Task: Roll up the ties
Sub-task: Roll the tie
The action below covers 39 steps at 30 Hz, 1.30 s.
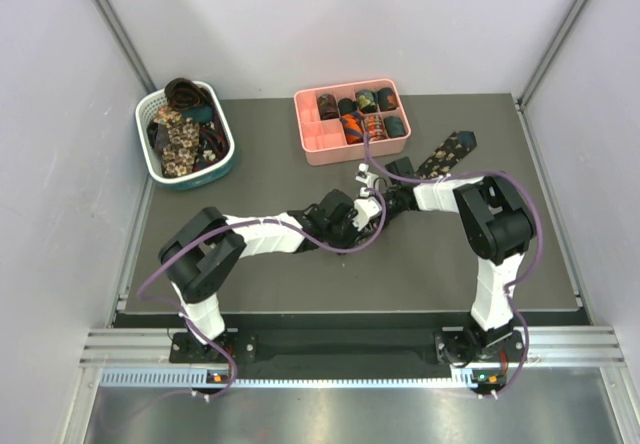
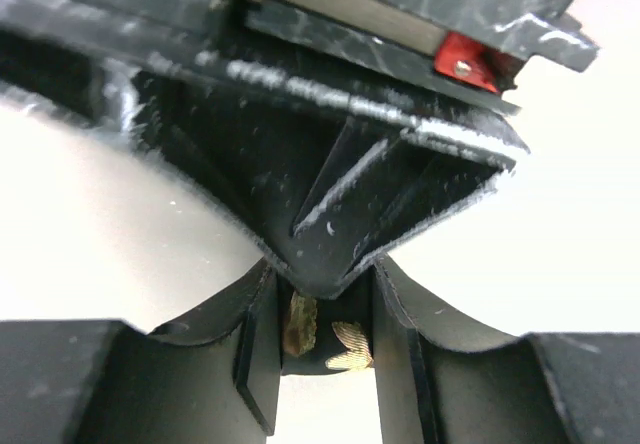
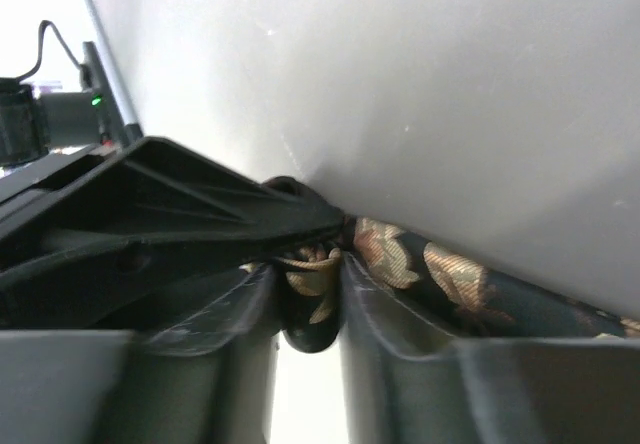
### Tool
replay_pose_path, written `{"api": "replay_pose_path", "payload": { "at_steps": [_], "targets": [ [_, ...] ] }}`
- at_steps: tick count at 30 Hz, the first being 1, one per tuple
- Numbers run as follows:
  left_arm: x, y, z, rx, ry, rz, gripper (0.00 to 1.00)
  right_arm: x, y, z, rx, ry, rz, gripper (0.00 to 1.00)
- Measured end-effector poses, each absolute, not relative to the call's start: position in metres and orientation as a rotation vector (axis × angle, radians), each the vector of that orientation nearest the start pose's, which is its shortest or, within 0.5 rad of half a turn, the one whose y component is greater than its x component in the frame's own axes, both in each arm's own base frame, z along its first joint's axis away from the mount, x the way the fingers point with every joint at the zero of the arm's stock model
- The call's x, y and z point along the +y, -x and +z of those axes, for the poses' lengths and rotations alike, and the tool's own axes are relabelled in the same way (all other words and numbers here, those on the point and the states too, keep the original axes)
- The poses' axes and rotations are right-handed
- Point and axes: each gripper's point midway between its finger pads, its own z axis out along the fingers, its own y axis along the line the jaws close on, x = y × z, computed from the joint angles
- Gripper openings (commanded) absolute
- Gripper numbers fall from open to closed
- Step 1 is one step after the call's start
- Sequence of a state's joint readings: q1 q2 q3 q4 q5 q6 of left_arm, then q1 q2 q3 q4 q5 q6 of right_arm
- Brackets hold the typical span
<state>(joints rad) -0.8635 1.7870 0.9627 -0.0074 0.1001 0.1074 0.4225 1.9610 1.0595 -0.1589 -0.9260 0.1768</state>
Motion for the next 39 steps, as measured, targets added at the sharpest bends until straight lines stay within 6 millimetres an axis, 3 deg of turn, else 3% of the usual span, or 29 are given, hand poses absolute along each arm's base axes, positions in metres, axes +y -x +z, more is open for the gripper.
{"api": "replay_pose_path", "payload": {
  "at_steps": [4, 9, 14, 16, 17, 18, 19, 26, 33, 39],
  "targets": [
    [-0.331, -0.266, 0.020, 2.150, -1.183, -0.462, 0.30, 0.281, -0.276, 0.029, 2.527, 0.637, 1.421, 0.13],
    [-0.331, -0.266, 0.020, 2.154, -1.184, -0.460, 0.45, 0.281, -0.277, 0.029, 2.528, 0.636, 1.419, 0.09],
    [-0.333, -0.264, 0.021, 2.159, -1.188, -0.466, 0.49, 0.280, -0.277, 0.025, 2.540, 0.627, 1.409, 0.08],
    [-0.333, -0.264, 0.021, 2.162, -1.191, -0.463, 0.40, 0.280, -0.277, 0.026, 2.539, 0.627, 1.409, 0.11],
    [-0.333, -0.265, 0.021, 2.165, -1.190, -0.459, 0.35, 0.280, -0.277, 0.025, 2.540, 0.626, 1.409, 0.19],
    [-0.333, -0.266, 0.020, 2.170, -1.189, -0.453, 0.26, 0.279, -0.277, 0.025, 2.540, 0.625, 1.409, 0.22],
    [-0.333, -0.266, 0.021, 2.177, -1.189, -0.450, 0.24, 0.279, -0.277, 0.024, 2.540, 0.623, 1.409, 0.23],
    [-0.333, -0.265, 0.020, 2.190, -1.188, -0.451, 0.22, 0.278, -0.277, 0.029, 2.536, 0.611, 1.433, 0.42],
    [-0.334, -0.265, 0.020, 2.187, -1.185, -0.454, 0.22, 0.273, -0.281, 0.034, 2.549, 0.568, 1.406, 0.44],
    [-0.334, -0.265, 0.020, 2.189, -1.183, -0.455, 0.22, 0.249, -0.306, 0.037, 2.554, 0.433, 1.311, 0.45]
  ]
}}
